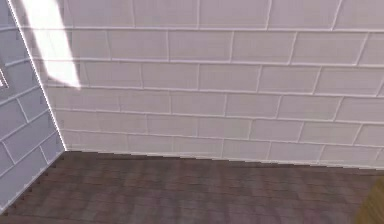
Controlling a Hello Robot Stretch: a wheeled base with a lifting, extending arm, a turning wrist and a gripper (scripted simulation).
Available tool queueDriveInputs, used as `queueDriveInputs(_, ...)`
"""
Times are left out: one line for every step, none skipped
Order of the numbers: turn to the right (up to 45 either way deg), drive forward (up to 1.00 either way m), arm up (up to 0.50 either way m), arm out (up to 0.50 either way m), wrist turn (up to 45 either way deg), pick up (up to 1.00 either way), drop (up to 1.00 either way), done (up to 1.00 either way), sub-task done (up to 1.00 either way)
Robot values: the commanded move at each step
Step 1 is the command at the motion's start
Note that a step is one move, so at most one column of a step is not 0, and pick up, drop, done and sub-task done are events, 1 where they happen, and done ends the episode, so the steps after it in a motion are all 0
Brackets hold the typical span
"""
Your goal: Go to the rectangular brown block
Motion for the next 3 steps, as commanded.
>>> queueDriveInputs(0.0, 0.25, 0.00, 0.00, 0.0, 0.00, 0.00, 0.00, 0.00)
queueDriveInputs(-12.0, 0.00, 0.00, 0.00, 0.0, 0.00, 0.00, 0.00, 0.00)
queueDriveInputs(0.0, 0.50, 0.00, 0.00, 0.0, 0.00, 0.00, 0.00, 0.00)
